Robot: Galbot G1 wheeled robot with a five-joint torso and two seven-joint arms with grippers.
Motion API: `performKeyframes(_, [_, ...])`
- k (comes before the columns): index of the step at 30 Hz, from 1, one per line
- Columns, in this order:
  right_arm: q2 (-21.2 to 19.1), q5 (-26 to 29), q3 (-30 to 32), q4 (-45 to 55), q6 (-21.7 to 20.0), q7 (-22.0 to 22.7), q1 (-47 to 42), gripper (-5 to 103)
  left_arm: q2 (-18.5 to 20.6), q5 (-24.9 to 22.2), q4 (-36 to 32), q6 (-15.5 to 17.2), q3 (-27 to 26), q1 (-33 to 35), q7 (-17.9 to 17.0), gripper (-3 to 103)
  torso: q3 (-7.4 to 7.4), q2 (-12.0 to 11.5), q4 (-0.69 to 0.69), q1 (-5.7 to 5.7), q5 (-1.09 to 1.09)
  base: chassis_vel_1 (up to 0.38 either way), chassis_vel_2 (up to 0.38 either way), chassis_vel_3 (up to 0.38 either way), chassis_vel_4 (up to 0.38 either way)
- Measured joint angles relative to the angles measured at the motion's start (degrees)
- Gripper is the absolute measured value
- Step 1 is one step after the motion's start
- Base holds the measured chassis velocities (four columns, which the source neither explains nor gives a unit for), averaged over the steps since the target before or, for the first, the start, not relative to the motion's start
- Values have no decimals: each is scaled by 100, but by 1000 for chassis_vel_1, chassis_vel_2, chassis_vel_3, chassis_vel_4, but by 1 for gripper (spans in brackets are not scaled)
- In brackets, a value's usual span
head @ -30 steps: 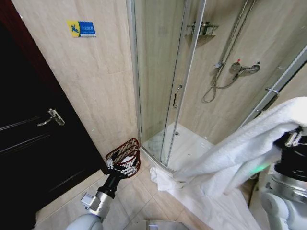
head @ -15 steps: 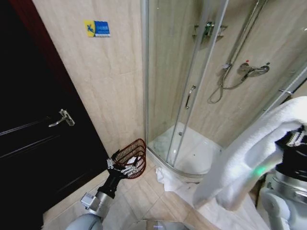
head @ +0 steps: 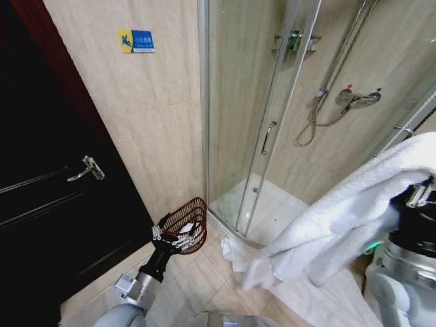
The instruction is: Discard the used towel into the hamper.
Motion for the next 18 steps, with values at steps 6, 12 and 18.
performKeyframes(6, [-36,-3,29,16,-44,3,-2,8,0,0,0,0,-1,0,0,100,0,0,1,0,0,58,50,23,40])
performKeyframes(12, [-53,-33,34,31,-97,23,-14,8,0,0,0,0,-1,0,0,100,0,0,1,0,2,63,63,65,78])
performKeyframes(18, [-91,-36,42,66,-127,46,-33,8,0,0,0,0,-1,0,0,100,0,0,0,0,2,87,82,87,90])
